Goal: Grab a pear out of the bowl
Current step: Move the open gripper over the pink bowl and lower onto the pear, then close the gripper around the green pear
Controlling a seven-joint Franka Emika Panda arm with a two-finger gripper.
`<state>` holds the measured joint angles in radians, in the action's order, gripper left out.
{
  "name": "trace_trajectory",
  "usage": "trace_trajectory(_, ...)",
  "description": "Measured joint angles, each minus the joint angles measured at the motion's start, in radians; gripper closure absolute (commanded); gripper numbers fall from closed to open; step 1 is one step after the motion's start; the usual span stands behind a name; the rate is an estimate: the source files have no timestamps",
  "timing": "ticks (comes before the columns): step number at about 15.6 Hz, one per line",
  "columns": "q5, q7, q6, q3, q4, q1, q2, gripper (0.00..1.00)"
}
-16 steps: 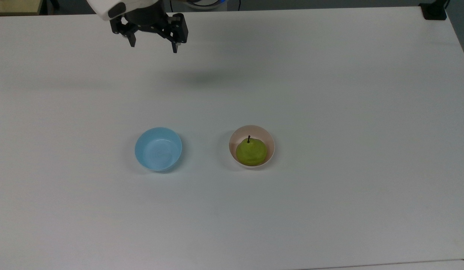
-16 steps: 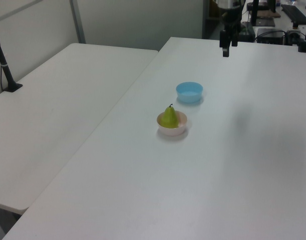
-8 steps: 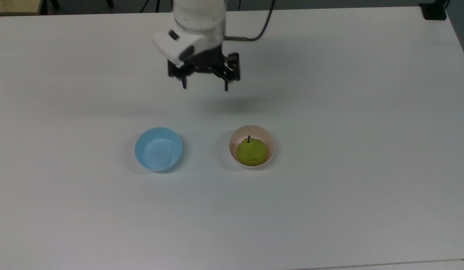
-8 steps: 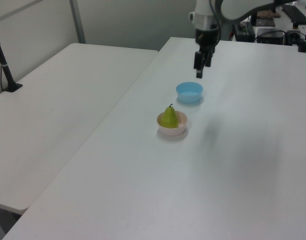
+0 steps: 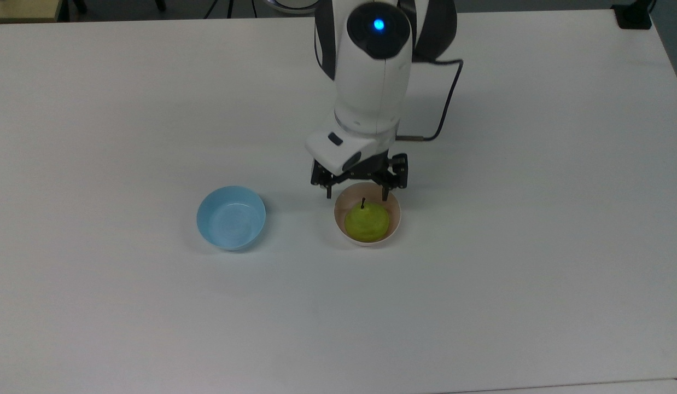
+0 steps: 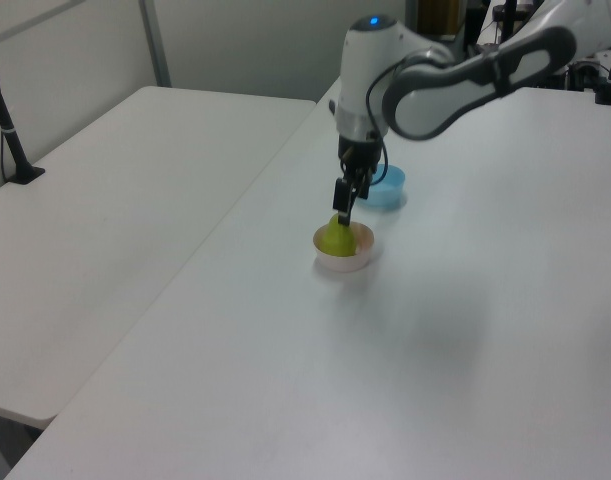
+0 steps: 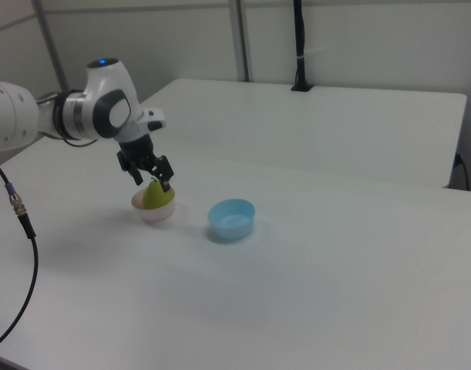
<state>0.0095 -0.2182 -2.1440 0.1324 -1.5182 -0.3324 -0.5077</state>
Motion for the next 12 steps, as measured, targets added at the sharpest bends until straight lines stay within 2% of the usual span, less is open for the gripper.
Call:
trace_trajectory(8,0.000,0.000,-0.116,0.000,0.015,-0.027,-0.090,0.00)
trace_trajectory(9,0.000,0.000,-0.117,0.000,0.016,-0.029,-0.092,0.04)
trace_trajectory(10,0.000,0.000,-0.117,0.000,0.017,-0.030,-0.094,0.14)
trace_trajectory(12,-0.006,0.000,-0.117,0.001,0.018,-0.030,-0.097,0.45)
